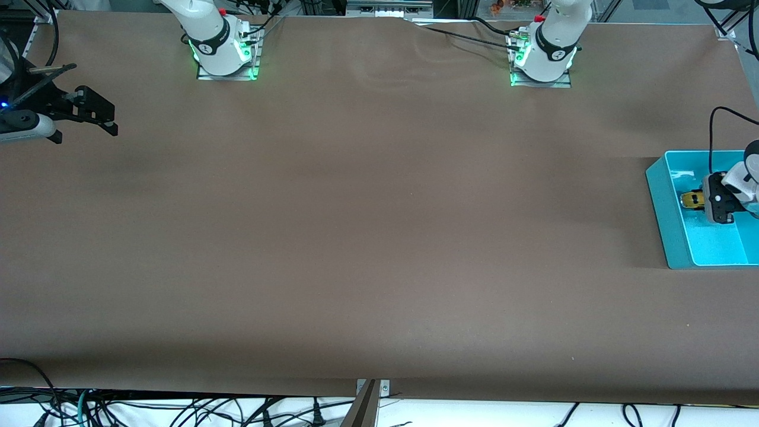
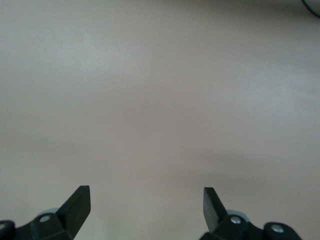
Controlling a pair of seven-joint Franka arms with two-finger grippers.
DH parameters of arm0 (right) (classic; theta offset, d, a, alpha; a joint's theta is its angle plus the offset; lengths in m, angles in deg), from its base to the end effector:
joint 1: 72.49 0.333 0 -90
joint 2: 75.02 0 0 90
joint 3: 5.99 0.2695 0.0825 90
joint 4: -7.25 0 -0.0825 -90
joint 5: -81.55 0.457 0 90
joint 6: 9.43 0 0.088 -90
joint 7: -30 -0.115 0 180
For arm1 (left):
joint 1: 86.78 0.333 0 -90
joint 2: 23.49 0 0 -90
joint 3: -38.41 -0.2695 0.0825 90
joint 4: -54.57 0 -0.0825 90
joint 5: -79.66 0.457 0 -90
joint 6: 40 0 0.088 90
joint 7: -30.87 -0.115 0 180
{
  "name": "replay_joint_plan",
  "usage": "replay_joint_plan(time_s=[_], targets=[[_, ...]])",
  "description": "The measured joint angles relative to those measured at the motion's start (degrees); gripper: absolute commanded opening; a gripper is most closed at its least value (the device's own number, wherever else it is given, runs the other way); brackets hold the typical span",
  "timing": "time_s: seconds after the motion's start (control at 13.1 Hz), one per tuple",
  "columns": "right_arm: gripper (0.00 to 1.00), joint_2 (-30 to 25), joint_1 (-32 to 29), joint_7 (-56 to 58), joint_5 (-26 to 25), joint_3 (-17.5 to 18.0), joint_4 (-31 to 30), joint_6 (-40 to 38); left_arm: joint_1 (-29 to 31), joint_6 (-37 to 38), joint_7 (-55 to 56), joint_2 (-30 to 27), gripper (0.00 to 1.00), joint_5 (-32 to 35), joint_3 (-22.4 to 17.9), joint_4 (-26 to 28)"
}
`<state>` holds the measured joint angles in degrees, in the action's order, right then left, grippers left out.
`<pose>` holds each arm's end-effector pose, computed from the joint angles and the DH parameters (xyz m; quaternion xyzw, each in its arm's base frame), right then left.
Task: Wind and store yellow beetle car
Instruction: 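Lift the car with the left gripper and carry it into the blue bin, then open the left gripper to release the car inside the bin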
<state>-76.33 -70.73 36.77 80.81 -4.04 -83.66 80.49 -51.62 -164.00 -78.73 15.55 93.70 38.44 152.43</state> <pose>0.6202 0.0389 0.5755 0.9958 0.0913 0.0026 0.0069 0.5394 0.3932 0.0822 0.7373 -0.6599 -0.1222 0.0781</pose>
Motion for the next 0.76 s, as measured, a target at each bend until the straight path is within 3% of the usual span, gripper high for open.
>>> replay_joint_plan(time_s=[0.46,0.76], targets=[[1.0,0.0,0.0,0.0,0.0,0.1,0.0,0.0,0.0,0.8,-2.3,-0.9,1.0,0.0,1.0,-1.4],[1.0,0.2,0.0,0.6,0.0,0.2,0.0,-0.4,0.0,6.4,-2.3,-7.3,1.0,-1.0,2.0,-2.9]])
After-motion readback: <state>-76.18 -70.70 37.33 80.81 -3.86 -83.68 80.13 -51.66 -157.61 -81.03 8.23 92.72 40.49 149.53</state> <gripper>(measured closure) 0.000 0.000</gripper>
